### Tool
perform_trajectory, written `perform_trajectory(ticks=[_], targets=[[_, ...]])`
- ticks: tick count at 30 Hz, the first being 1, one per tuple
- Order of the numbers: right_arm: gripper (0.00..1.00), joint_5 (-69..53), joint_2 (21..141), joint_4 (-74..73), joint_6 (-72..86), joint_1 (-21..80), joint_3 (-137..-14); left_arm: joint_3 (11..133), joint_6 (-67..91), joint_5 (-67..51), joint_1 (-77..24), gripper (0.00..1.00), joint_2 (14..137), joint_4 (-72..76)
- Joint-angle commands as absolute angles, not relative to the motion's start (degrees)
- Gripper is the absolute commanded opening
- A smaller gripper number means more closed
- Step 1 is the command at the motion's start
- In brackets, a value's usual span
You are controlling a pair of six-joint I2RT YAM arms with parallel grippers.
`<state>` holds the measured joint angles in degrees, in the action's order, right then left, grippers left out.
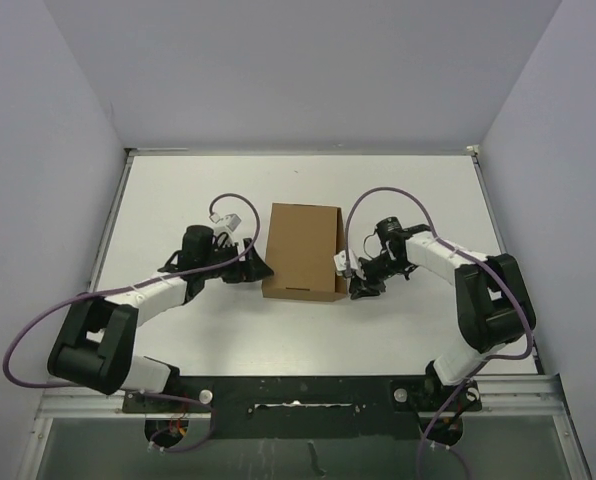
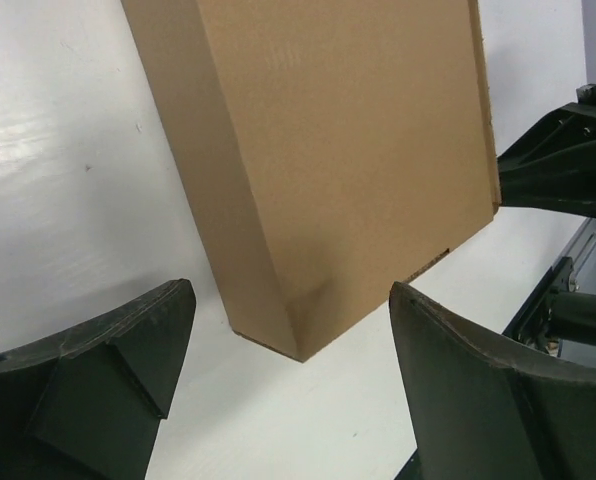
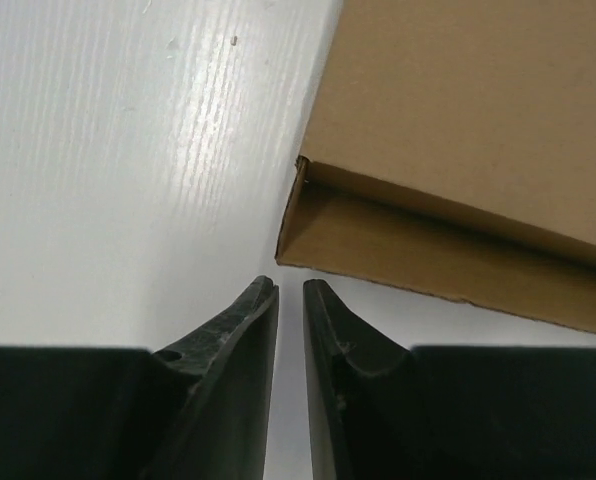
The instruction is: Fold the paper box
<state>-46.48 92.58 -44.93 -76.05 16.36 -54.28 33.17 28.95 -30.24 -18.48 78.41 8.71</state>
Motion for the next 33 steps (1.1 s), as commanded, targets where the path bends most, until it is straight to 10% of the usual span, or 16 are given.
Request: perform_trajectory(ticks=[1, 16, 33], targets=[[0.17, -43.7, 93.0, -42.8, -74.8, 18.4, -54.1, 35.1, 31.1, -30.5, -20.4, 0.76, 83.6, 16.4], [0.06, -40.7, 94.2, -38.5, -52.8, 26.8, -59.7, 36.0, 35.9, -26.6, -29.7, 0.49, 87.4, 16.5], [0.08, -43.4, 97.7, -48.1, -51.5, 21.9, -66.5, 36.3, 42.3, -17.8, -38.1, 0.59, 83.4, 15.2]])
